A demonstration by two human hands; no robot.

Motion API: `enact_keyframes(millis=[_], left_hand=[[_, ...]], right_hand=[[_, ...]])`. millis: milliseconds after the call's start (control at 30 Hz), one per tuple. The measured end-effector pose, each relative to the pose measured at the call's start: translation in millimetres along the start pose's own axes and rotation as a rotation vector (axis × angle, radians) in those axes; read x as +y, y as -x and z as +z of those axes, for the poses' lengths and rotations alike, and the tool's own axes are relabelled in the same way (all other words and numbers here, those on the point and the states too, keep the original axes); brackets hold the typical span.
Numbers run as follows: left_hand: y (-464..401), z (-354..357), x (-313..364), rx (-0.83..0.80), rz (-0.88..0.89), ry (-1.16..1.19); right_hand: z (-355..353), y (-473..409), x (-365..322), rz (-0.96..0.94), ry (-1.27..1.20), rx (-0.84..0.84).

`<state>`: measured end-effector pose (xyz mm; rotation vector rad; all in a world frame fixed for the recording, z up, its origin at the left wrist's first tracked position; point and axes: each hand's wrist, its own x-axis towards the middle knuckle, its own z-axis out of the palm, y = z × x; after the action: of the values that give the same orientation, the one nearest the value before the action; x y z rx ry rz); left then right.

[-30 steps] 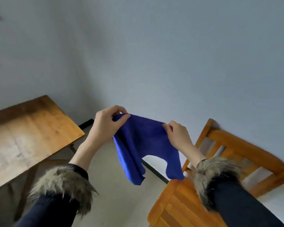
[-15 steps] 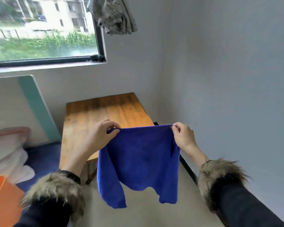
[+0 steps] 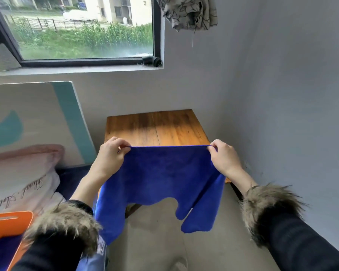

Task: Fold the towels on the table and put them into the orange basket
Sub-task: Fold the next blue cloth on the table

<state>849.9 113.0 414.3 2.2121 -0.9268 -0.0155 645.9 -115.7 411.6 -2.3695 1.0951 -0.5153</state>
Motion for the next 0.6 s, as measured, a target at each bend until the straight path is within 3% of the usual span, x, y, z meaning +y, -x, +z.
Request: enact_keyframes(millis=[233,600], left_hand=[[-77,17,-42,0.046,-0.153,0.025],[-189,75,-122,-0.166,-0.316,-0.085]], right_hand=[[52,-103,1,0.037,-0.125,-0.039],[136,-242,6,0.115,-0.016,-0.173]])
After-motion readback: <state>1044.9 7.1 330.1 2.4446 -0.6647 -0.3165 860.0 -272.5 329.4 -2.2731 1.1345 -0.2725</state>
